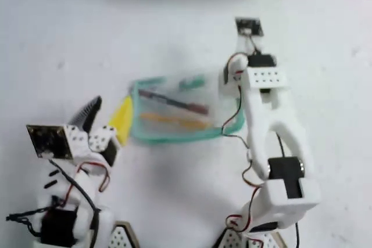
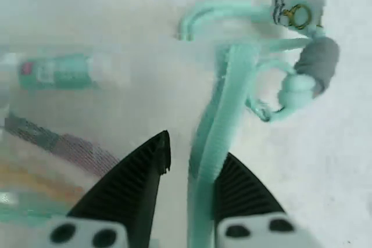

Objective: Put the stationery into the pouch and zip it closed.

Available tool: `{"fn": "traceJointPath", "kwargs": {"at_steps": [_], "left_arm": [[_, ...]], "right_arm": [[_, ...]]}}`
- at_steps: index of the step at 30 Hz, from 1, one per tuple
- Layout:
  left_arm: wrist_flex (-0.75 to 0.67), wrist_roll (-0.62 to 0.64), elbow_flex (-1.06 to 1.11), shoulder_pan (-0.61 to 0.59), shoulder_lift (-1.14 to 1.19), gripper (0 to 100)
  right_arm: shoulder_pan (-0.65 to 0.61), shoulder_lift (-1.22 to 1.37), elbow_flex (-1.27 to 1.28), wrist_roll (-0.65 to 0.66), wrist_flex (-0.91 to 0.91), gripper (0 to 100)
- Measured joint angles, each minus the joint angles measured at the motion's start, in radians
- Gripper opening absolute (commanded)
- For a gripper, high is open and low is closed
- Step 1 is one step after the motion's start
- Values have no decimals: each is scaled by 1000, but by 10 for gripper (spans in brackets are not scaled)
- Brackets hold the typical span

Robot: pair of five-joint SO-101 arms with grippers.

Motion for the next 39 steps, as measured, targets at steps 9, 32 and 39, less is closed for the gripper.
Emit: {"fn": "traceJointPath", "kwargs": {"at_steps": [9,32,39], "left_arm": [[-41,3,14,-11,6,233],[-66,-55,29,-9,3,22],[-95,-89,61,-9,6,22]], "right_arm": [[-20,-8,160,0,-120,16],[40,8,-54,-26,68,265],[95,8,-397,-17,393,252]]}}
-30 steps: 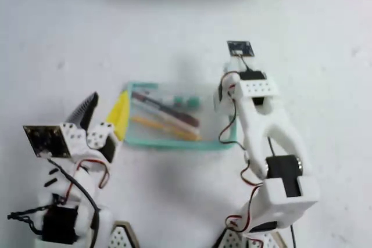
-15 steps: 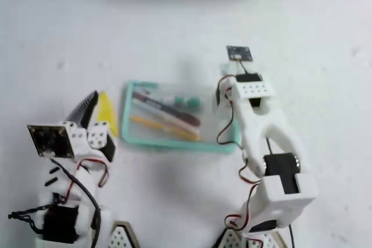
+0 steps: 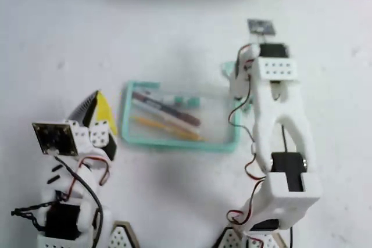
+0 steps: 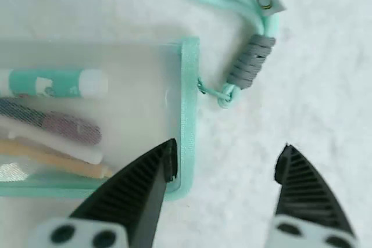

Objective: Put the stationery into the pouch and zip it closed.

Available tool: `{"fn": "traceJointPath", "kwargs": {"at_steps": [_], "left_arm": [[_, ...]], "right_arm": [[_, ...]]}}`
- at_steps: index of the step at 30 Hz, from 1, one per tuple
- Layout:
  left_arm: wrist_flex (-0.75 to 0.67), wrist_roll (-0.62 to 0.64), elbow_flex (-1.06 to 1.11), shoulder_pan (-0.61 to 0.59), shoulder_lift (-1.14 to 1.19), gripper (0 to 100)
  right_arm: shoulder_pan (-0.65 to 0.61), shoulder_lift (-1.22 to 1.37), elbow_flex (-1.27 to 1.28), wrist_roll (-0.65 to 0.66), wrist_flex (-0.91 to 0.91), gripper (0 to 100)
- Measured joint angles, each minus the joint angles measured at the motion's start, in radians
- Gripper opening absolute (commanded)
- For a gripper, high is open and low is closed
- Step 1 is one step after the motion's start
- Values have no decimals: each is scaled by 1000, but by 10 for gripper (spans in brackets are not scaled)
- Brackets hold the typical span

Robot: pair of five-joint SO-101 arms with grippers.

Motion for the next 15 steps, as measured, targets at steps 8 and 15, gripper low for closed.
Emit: {"fn": "traceJointPath", "kwargs": {"at_steps": [8,15], "left_arm": [[-2,-15,0,0,2,23],[-2,-31,0,0,2,23]], "right_arm": [[72,-64,-356,0,129,252],[51,-365,-339,0,132,80]]}}
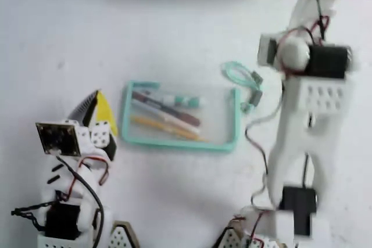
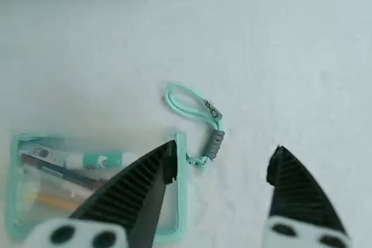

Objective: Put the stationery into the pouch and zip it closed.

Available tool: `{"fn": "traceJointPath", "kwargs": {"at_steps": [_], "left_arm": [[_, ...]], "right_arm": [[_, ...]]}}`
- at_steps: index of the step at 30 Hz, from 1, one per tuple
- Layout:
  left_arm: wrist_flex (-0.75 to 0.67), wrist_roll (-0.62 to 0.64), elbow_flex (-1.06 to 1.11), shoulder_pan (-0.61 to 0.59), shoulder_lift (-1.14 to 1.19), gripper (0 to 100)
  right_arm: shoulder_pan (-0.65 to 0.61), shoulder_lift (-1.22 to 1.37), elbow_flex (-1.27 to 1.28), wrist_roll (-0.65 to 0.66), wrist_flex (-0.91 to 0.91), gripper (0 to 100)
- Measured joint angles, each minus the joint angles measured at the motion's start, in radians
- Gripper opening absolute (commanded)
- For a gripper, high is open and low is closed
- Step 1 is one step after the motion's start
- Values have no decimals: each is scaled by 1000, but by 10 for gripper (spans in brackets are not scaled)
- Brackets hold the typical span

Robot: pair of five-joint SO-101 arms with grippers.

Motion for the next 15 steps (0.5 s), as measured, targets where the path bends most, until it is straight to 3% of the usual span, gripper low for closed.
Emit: {"fn": "traceJointPath", "kwargs": {"at_steps": [2,4,10,15], "left_arm": [[0,-31,0,0,0,23],[0,-58,0,0,0,22],[12,-239,-92,0,2,22],[178,-391,-301,-6,-11,22]], "right_arm": [[-29,-112,52,0,0,8],[-64,-232,112,0,0,57],[-81,-595,207,9,-72,61],[-94,-865,212,98,-146,61]]}}
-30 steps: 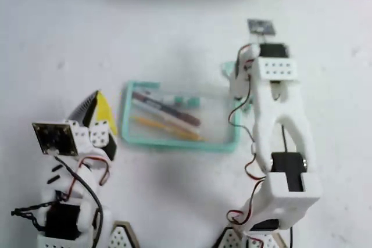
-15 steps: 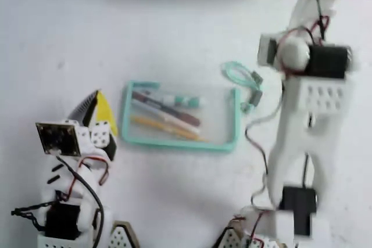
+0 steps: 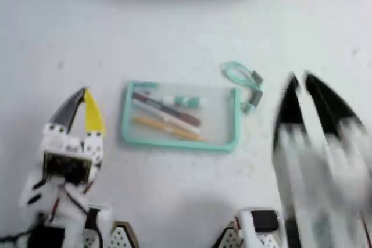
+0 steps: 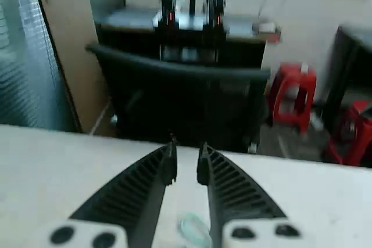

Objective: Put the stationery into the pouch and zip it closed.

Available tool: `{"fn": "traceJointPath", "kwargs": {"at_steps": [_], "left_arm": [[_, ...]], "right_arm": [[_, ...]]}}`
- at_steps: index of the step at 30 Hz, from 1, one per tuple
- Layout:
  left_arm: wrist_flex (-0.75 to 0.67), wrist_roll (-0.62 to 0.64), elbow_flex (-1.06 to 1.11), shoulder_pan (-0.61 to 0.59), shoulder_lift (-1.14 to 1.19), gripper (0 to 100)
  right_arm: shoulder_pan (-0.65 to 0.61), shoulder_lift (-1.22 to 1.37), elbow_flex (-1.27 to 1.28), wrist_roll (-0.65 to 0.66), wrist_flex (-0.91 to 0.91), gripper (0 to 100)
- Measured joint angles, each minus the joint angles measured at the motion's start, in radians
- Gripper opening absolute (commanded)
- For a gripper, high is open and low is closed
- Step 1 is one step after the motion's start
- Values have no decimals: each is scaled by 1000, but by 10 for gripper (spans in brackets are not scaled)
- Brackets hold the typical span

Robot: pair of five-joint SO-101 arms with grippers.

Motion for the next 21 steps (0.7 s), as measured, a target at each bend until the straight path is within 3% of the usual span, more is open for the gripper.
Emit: {"fn": "traceJointPath", "kwargs": {"at_steps": [9,15,21], "left_arm": [[427,-74,-526,-43,-5,22],[494,-11,-566,-129,-5,23],[528,29,-566,-133,-5,23]], "right_arm": [[3,-344,-2,9,117,61],[8,-542,69,12,146,61],[5,-744,417,17,143,61]]}}
